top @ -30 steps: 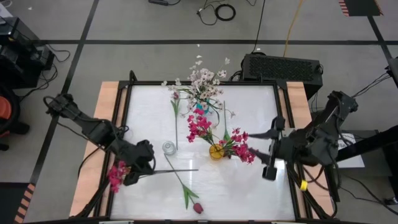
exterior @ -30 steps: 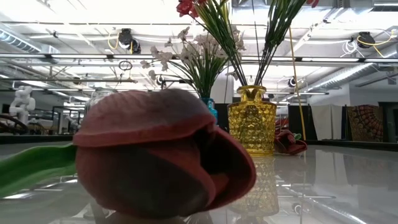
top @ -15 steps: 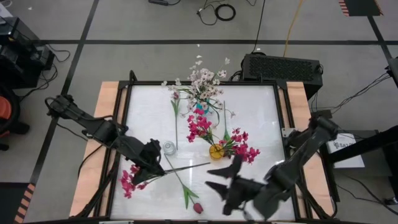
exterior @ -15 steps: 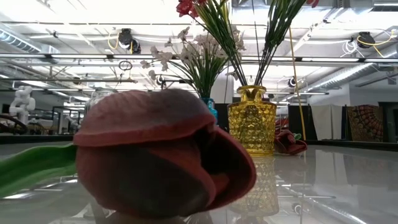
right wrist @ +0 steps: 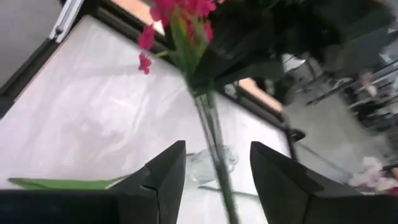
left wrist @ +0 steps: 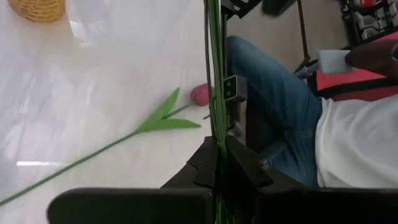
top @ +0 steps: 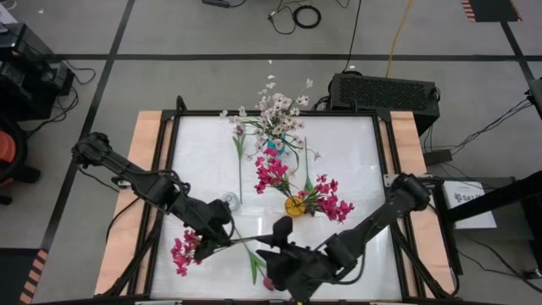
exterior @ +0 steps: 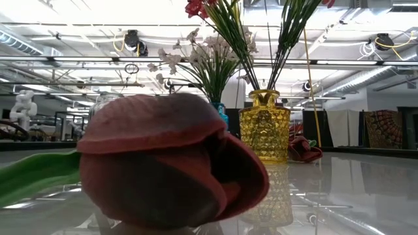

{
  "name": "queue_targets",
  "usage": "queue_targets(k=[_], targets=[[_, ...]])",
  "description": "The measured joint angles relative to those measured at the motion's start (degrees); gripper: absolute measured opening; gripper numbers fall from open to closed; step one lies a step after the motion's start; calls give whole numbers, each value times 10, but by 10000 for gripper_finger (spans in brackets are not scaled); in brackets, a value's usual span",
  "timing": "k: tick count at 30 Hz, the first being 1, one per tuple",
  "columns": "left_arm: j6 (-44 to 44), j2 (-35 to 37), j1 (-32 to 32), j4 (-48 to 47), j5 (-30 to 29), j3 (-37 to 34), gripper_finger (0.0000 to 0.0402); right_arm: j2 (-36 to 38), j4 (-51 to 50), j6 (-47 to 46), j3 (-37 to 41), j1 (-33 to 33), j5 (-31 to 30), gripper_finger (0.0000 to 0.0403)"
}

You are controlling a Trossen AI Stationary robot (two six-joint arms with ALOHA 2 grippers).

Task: Sort flowers into vase by color
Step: Put the pink flowers into the yellow vase

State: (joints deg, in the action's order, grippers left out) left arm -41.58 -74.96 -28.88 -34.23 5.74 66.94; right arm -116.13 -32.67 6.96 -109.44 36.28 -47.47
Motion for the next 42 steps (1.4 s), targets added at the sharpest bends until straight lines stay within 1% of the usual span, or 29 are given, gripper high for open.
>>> queue_targets(k=[6,10,16,18,21,29,31,34,36,38,42], targets=[[-1,0,0,0,2,0,22,-16,-21,-27,-17,-15,50,172],[-1,0,0,0,10,0,22,-16,-31,-33,-18,-20,25,172],[-2,0,0,12,23,0,22,-16,-51,-37,-18,-28,29,171],[-2,0,0,12,29,0,22,-16,-63,-46,-18,-31,36,164],[-2,0,0,12,31,0,22,-16,-66,-52,-18,-33,45,135],[-1,0,0,12,31,0,22,-16,-65,-44,-18,-33,59,19],[1,0,0,12,31,0,22,-16,-65,-43,-18,-33,59,9],[18,0,-1,12,31,0,23,-16,-65,-43,-18,-33,60,12],[32,0,-1,12,31,0,33,-16,-65,-43,-18,-33,61,11],[45,0,-1,13,37,0,56,-16,-65,-44,-18,-33,71,7],[55,1,-1,20,49,0,131,-16,-65,-44,-18,-32,75,5]])
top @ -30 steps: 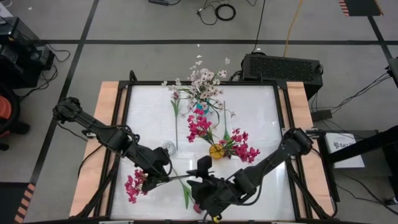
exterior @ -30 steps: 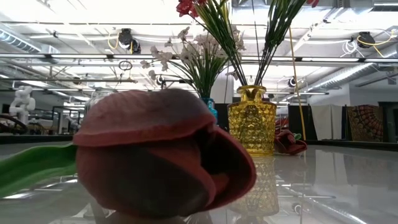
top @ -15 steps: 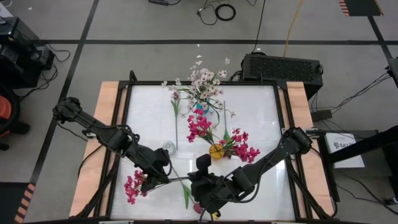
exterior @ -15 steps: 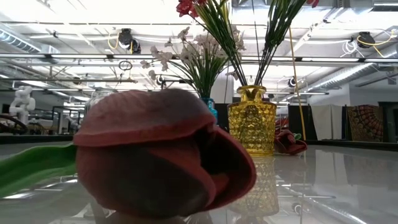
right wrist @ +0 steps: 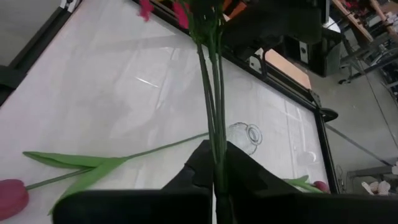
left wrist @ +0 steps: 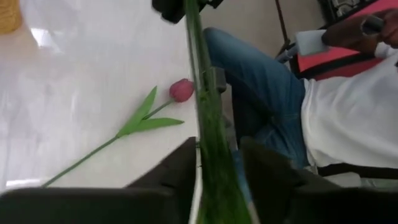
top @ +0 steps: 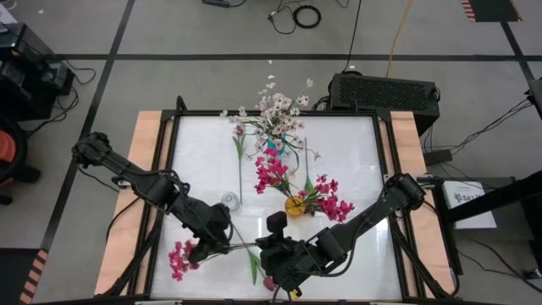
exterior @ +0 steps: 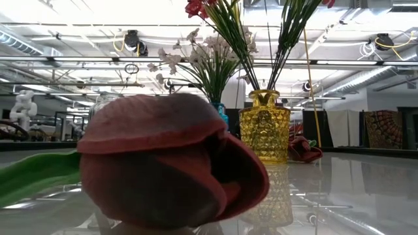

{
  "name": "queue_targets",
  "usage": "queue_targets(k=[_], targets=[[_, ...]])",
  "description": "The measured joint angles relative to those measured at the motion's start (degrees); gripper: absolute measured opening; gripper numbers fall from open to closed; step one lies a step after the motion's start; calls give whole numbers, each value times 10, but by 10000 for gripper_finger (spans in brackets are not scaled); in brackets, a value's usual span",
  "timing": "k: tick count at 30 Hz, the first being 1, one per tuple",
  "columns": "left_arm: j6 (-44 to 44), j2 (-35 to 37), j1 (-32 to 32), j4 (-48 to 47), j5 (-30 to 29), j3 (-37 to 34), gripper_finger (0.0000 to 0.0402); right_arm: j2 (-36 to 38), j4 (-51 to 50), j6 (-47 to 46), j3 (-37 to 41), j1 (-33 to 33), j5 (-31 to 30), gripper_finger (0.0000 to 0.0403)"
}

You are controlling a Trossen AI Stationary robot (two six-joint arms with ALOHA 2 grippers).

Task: Sort flowers into vase by color
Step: Put the pink flowers into the yellow vase

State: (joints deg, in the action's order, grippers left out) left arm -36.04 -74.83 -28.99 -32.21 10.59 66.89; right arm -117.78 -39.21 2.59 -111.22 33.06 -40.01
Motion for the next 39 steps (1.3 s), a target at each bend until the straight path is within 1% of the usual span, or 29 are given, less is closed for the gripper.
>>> queue_targets(k=[3,5,7,9,13,17,20,22,24,27,31,35,39], targets=[[8,13,2,-4,0,5,192,0,-2,-7,0,0,0,4],[10,24,6,-2,-3,18,224,1,-5,-12,0,0,0,3],[23,40,9,-4,-5,36,247,1,-8,-13,0,0,0,3],[48,58,9,-2,-8,64,257,6,-21,-20,0,3,2,3],[128,92,6,-5,-22,118,256,32,-58,-49,0,11,-1,3],[254,124,-9,-8,-88,149,253,90,-77,-74,0,30,-10,3],[351,141,-20,-3,-157,149,253,137,-95,-95,0,48,-60,2],[394,145,-24,16,-199,146,253,165,-109,-109,0,62,-96,2],[426,145,-25,38,-222,144,253,190,-126,-120,0,78,-118,3],[457,145,-25,66,-236,144,253,223,-154,-145,0,108,-144,3],[472,150,-25,89,-248,144,253,251,-199,-186,0,149,-190,4],[468,155,-25,94,-248,144,253,261,-220,-229,6,180,-258,5],[456,143,-26,123,-230,119,253,260,-219,-299,27,195,-357,5]])
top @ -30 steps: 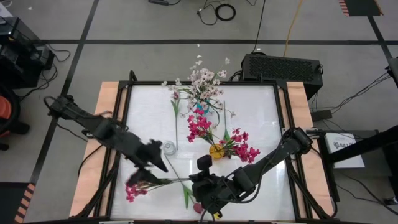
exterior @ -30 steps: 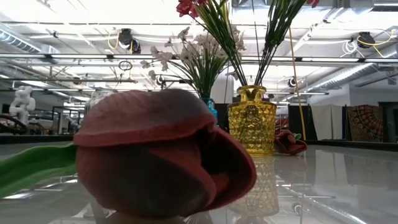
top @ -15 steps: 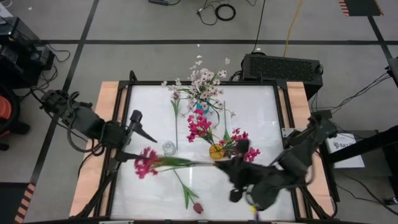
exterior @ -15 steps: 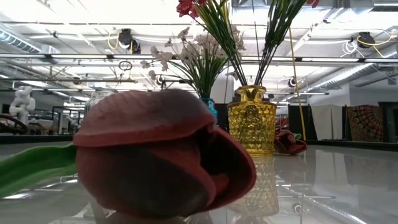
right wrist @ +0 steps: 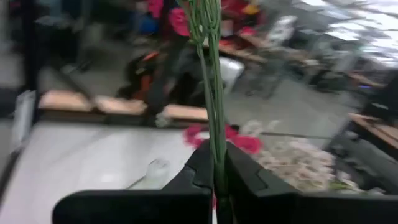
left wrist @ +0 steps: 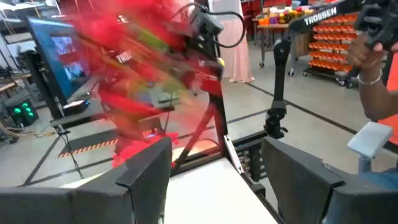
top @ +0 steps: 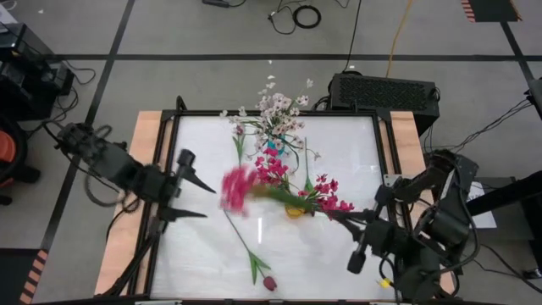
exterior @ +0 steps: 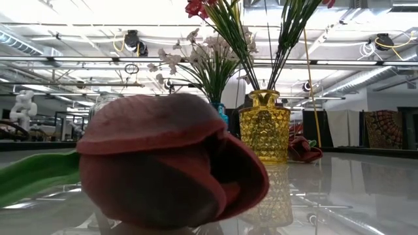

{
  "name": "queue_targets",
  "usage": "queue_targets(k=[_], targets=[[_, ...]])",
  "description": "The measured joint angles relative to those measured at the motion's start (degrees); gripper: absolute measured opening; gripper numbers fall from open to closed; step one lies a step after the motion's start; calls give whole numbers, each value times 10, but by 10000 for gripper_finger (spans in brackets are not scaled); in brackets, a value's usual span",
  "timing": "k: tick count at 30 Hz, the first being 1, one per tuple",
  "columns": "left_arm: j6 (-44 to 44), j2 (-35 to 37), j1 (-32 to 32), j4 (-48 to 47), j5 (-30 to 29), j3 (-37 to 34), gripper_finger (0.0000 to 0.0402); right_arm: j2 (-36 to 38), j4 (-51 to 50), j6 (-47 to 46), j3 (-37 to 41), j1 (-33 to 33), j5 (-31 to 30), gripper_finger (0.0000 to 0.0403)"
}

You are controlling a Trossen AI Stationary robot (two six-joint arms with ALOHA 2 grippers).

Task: Sort flowers into vase by color
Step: Put the pink flowers into the yellow vase

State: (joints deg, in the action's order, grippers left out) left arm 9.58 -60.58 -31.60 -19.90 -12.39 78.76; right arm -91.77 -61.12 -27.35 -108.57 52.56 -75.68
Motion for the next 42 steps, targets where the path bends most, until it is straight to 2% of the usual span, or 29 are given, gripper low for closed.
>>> queue_targets(k=[4,9,12,18,23,26,29,31,35,38,42], targets=[[8,-20,-5,70,1,-36,253,-1,0,-71,40,-4,-79,6],[17,-61,-7,175,-15,-65,253,-2,51,-100,86,-23,-83,6],[15,-92,-6,243,-26,-70,253,-7,138,-39,104,-37,-76,6],[11,-158,-6,350,-30,-71,253,-10,345,176,104,-70,0,6],[5,-193,-6,413,-43,-71,253,-10,494,342,104,-90,35,6],[30,-206,-6,459,-72,-71,253,-10,543,393,104,-99,72,6],[44,-212,-6,499,-88,-71,253,-10,554,404,104,-106,103,6],[47,-207,-6,482,-104,-70,253,-10,552,421,104,-106,82,6],[39,-158,-17,344,-158,-69,253,8,554,468,104,-85,12,6],[14,-123,-28,269,-181,-69,253,30,555,471,103,-67,7,6],[8,-102,-42,264,-183,-69,253,35,550,476,103,-59,6,6]])
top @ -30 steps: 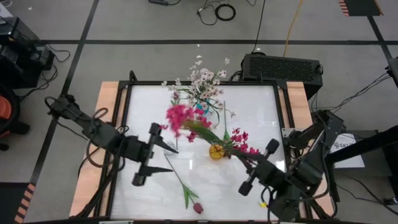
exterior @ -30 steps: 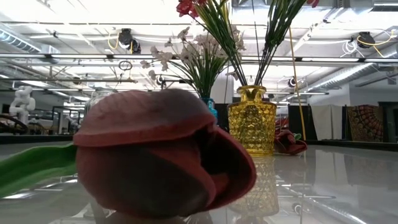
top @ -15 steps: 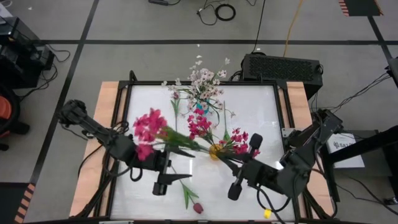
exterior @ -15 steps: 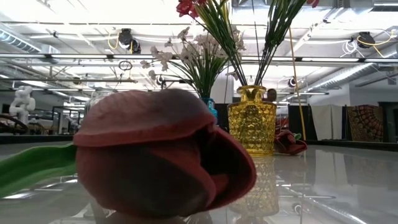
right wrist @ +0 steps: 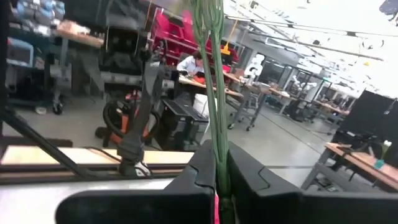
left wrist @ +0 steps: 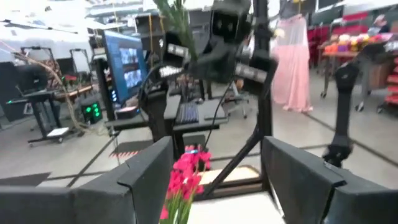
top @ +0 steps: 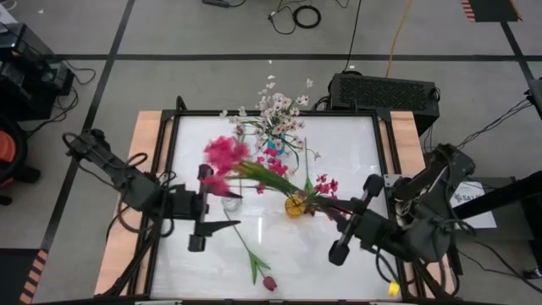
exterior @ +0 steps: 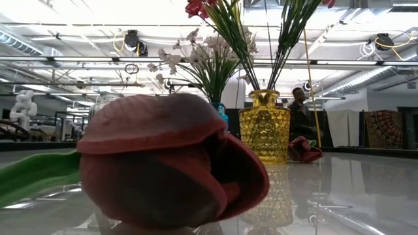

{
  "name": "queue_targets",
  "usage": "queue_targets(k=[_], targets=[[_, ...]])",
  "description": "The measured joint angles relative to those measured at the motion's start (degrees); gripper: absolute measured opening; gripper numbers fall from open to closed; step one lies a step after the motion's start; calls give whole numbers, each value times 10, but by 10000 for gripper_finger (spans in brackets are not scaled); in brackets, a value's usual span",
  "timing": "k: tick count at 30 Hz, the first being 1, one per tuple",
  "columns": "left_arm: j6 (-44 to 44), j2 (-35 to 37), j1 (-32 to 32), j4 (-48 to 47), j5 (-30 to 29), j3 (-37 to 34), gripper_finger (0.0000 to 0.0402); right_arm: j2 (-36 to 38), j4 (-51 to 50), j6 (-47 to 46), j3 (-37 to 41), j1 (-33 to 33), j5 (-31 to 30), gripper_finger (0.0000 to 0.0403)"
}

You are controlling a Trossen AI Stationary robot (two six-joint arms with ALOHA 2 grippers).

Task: Sort flowers into vase by color
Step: Put the pink flowers into the yellow vase

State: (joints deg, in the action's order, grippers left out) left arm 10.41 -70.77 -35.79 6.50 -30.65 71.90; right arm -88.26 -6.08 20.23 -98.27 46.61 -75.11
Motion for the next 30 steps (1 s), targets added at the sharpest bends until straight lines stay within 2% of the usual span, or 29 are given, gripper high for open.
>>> queue_targets(k=[5,10,13,17,20,25,30], targets=[[22,-14,-11,59,17,0,253,0,0,-9,1,-4,11,6],[101,-72,-9,223,19,0,253,-1,1,-44,1,-33,114,6],[173,-102,-9,339,50,0,253,-1,4,-58,1,-50,162,6],[216,-130,-1,436,82,0,253,-5,17,-58,1,-67,218,6],[213,-135,15,474,96,0,253,-8,20,-54,1,-76,244,6],[170,-136,49,508,173,0,253,-21,28,-43,1,-91,246,6],[169,-136,63,517,202,0,253,-26,34,-35,1,-99,246,6]])
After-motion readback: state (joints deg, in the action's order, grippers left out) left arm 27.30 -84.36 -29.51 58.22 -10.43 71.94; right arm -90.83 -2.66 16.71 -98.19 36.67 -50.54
